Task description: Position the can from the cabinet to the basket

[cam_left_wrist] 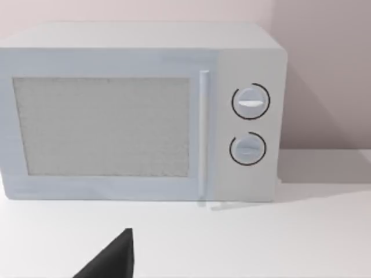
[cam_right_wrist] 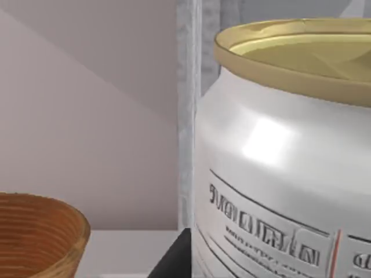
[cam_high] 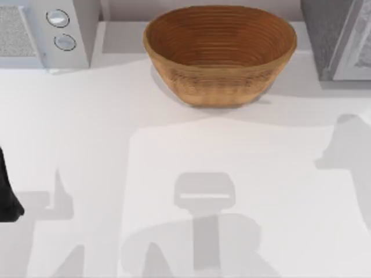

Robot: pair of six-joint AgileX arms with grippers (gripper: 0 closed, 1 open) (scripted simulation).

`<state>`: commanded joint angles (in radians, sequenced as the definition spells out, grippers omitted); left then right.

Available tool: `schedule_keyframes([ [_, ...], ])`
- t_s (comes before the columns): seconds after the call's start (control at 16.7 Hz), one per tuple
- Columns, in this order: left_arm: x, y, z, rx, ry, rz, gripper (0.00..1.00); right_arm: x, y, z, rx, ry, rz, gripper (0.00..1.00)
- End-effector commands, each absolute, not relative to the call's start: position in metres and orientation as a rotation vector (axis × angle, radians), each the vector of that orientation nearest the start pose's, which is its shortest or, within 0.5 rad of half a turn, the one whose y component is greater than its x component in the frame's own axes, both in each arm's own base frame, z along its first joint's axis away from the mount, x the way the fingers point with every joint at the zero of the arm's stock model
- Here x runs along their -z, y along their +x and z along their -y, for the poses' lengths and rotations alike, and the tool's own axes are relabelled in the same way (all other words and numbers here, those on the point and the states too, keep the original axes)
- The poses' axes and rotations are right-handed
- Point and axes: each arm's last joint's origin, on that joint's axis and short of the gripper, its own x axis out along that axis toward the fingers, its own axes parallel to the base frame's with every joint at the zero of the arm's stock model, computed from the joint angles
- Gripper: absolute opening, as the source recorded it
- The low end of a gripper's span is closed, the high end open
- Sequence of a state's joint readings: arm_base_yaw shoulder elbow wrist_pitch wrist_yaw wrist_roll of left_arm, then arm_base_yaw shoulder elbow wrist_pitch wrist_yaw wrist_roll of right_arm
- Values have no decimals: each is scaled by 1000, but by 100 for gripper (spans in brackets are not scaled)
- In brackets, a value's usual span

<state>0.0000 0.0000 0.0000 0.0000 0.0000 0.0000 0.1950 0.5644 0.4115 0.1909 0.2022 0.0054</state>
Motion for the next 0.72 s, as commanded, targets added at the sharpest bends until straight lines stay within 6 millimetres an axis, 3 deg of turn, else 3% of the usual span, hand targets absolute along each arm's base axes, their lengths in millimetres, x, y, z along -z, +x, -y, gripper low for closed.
schedule_keyframes([
  [0.18, -160, 106, 1, 0, 0, 0, 100, -303, 200, -51, 5, 5, 38, 0],
  [0.36, -160, 106, 1, 0, 0, 0, 100, -317, 260, -96, 5, 4, 27, 0],
  [0.54, -160, 106, 1, 0, 0, 0, 100, -306, 315, -152, 3, 1, 14, 0],
  [0.72, -160, 106, 1, 0, 0, 0, 100, -277, 355, -207, 1, -3, 2, 0],
])
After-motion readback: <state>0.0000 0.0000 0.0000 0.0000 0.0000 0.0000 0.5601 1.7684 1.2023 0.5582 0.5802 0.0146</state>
